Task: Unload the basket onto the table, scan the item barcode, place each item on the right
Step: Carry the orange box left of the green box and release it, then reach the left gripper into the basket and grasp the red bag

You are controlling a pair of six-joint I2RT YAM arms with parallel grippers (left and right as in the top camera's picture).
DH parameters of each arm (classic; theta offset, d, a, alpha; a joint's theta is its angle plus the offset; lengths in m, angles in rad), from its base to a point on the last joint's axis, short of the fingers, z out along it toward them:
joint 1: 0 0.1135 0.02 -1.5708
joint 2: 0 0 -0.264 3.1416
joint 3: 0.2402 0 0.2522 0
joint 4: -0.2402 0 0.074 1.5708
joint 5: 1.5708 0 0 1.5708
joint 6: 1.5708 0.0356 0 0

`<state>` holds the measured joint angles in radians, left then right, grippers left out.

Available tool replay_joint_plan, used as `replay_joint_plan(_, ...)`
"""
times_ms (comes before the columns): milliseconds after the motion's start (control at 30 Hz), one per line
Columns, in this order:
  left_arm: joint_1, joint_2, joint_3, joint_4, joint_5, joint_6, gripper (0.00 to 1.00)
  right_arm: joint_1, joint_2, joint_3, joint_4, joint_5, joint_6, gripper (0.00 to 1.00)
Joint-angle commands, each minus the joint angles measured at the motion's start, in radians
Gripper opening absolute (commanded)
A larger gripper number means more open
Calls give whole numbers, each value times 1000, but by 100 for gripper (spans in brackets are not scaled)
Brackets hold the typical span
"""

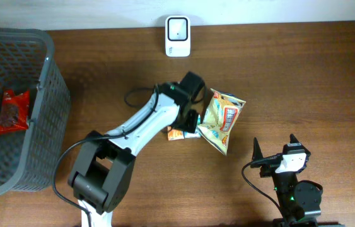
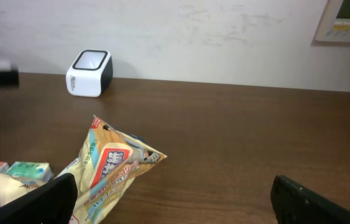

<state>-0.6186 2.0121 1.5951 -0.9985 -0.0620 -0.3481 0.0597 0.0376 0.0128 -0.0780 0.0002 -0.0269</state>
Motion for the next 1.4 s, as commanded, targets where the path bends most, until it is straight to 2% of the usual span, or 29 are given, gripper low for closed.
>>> replay_joint_plan(0, 31, -65, 209, -107, -40, 5, 82, 6, -5, -7, -4, 8, 1, 98)
replay_joint_plan(67, 53, -85, 321, -172, -44, 5, 99, 6, -5, -7, -4, 8, 1, 98)
replay_joint_plan(233, 163, -153, 523, -282, -105, 5, 99, 6, -5, -7, -4, 8, 1, 98)
replay_joint_plan(367, 354, -230, 601, -326, -172, 5, 99, 6, -5, -7, -4, 9, 1, 98)
replay_joint_plan(467, 525, -275, 601, -344, -217, 5, 100, 6, -5, -7, -4, 8, 1, 98)
replay_joint_plan(500, 632, -285, 601, -367, -224, 5, 99, 6, -5, -7, -4, 9, 1, 98)
replay_joint_plan(700, 1004, -254, 576, -456, -212, 39, 99, 6, -5, -7, -4, 9, 1, 98)
replay_joint_plan(767, 1099, -236, 533, -437, -153, 51, 99, 6, -5, -7, -4, 8, 1, 98)
replay_joint_plan(933, 1214, -212, 402, -295, -87, 119, 99, 6, -5, -7, -4, 9, 1, 98)
replay_joint_plan(1033, 1225, -178, 316, -232, -77, 141, 99, 6, -5, -7, -4, 8, 1, 98)
replay_joint_plan(1200, 1222, -124, 132, -45, 15, 314, 99, 6, -5, -7, -4, 9, 1, 98)
replay_joint_plan(1300, 1222, -92, 65, 87, 14, 354, 100, 6, -5, -7, -4, 9, 1, 98)
replay_joint_plan(1367, 1222, -73, 29, 166, 14, 372, 95, 6, -5, -7, -4, 8, 1, 98)
